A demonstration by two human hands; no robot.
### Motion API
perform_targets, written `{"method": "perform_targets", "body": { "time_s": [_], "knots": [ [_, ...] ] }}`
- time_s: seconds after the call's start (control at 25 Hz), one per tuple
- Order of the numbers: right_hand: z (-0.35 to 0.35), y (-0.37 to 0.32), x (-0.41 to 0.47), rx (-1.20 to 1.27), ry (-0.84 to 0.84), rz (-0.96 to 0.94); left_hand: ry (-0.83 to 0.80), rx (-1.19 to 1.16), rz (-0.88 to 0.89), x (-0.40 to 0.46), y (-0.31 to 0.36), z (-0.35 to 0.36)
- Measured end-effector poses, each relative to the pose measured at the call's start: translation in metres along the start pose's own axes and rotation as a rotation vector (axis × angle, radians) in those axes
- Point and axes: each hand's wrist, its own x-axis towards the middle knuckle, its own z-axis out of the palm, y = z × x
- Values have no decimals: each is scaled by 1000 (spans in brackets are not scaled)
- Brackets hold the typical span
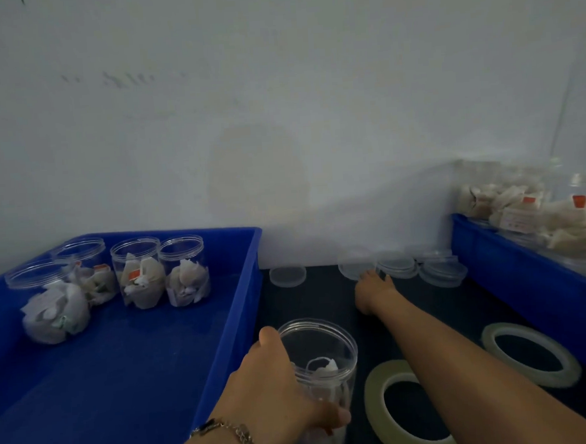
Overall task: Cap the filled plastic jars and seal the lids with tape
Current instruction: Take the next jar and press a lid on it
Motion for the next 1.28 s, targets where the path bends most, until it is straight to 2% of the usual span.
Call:
{"method": "perform_targets", "body": {
  "time_s": [0.12,0.2,0.36,0.44,0.56,0.72,0.84,0.92,0.96,1.04,1.16,1.28],
  "knots": [
    [1,5,-4,11,93,-18,-13,19,-49,6,2,1],
    [4,8,-12,13,134,-29,36,51,-83,12,5,3],
    [5,6,-33,157,420,-61,135,81,-5,19,-1,4],
    [-3,0,-57,249,499,-103,140,77,-18,22,2,4],
    [-18,-6,-101,473,586,-118,79,67,-59,18,8,1],
    [-43,-6,-169,968,712,-125,-59,-5,46,3,3,-6],
    [-66,0,-211,1507,597,-163,-15,-40,142,-4,2,-6],
    [-74,5,-231,1965,370,-173,28,-79,232,-8,4,-5],
    [-76,5,-240,2053,256,-157,30,-86,291,-9,5,-4],
    [-70,4,-253,1932,115,-95,25,-53,398,-9,5,-3],
    [-60,2,-258,1638,132,-54,44,1,429,-15,5,-5],
    [-62,-1,-270,1481,128,-146,40,-36,479,-24,9,-8]
  ]
}}
